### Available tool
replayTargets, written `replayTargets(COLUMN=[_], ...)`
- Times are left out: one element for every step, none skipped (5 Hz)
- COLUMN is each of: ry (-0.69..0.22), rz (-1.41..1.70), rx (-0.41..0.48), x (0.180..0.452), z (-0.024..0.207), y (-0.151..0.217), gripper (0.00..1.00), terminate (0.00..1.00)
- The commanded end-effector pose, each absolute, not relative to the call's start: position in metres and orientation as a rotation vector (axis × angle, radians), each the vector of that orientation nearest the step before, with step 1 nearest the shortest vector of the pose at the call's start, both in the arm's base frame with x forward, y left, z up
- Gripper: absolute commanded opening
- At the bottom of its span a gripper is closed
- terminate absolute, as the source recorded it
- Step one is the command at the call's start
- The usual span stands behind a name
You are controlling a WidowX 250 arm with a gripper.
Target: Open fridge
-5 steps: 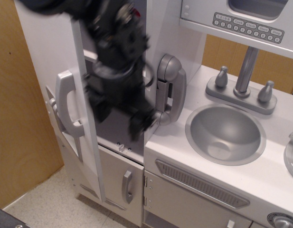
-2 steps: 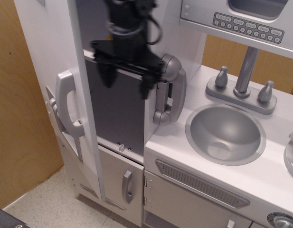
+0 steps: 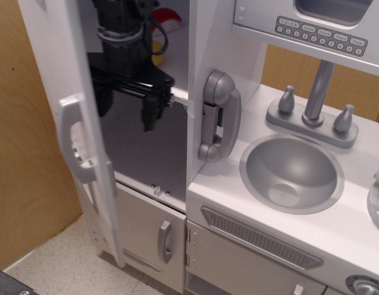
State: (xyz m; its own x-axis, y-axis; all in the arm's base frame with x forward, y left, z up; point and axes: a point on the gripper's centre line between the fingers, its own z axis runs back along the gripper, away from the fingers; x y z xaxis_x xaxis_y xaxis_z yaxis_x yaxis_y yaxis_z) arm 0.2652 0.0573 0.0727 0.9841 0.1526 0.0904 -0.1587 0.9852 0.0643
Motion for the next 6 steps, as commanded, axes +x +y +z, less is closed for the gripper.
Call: replayTargets(ry=[-0.161,-0.133,-0.096,-0.041,-0.078,-0.153], rz=[0.163,0.188,0.243,0.292,0.359,0.372], rx=[0.119,0.137,0.183,0.229,0.301,0.364], x=[0.245,0.237,0.239,0.250,0.263,0.266], z=[0.103,0.105,0.103,0.094,0.088,0.088], y=[0.114,0.140,0.176,0.200,0.230,0.260], gripper=[1.00,1.00,1.00,1.00,1.00,1.00], terminate=[0.00,0.00,0.00,0.00,0.00,1.00])
